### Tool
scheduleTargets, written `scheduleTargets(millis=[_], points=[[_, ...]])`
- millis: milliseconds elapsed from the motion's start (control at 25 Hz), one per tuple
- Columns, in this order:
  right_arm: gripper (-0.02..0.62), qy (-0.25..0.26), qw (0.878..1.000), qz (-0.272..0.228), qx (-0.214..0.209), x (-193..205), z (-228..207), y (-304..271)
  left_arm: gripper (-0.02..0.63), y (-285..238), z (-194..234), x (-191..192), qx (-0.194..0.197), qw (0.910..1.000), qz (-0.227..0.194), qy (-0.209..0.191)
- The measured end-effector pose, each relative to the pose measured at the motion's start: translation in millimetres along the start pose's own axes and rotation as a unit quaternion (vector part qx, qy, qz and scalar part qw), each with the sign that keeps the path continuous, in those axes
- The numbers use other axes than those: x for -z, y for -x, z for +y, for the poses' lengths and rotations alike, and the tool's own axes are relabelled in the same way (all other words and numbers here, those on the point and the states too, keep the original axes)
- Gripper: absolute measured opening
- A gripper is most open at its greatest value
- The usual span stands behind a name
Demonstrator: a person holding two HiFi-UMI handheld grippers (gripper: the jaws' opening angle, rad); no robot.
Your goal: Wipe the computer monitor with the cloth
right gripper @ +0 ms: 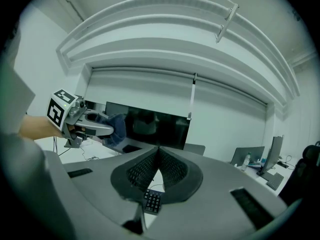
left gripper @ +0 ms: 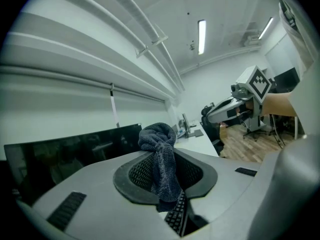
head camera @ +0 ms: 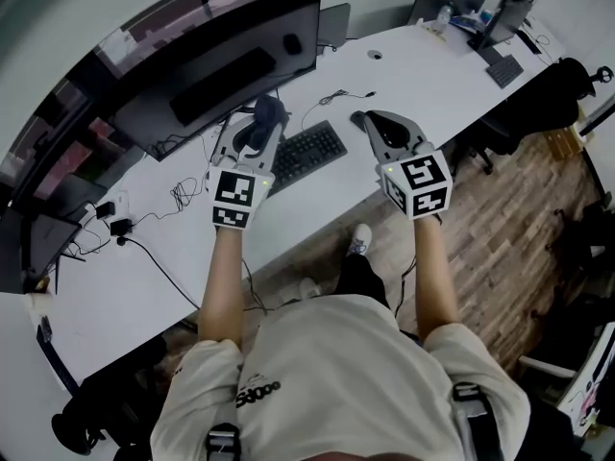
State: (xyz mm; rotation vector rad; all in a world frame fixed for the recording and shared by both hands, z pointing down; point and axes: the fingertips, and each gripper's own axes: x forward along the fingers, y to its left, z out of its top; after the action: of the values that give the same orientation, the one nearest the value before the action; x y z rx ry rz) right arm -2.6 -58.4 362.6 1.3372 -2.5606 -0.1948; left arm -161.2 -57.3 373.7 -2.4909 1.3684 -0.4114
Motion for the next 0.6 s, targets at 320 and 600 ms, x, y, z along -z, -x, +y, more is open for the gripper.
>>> scheduleTargets(millis=[320, 600], points=[[0.005, 0.016, 1.0, -0.001, 0.007, 5, 21, 37, 0.091, 34, -27, -12, 0.006, 0.9999, -0.015, -0.001], [0.005, 0.021, 1.0, -0.006, 0.01, 1, 24, 61, 0.091, 49, -40, -33, 0.008, 0.9993, -0.034, -0.01]])
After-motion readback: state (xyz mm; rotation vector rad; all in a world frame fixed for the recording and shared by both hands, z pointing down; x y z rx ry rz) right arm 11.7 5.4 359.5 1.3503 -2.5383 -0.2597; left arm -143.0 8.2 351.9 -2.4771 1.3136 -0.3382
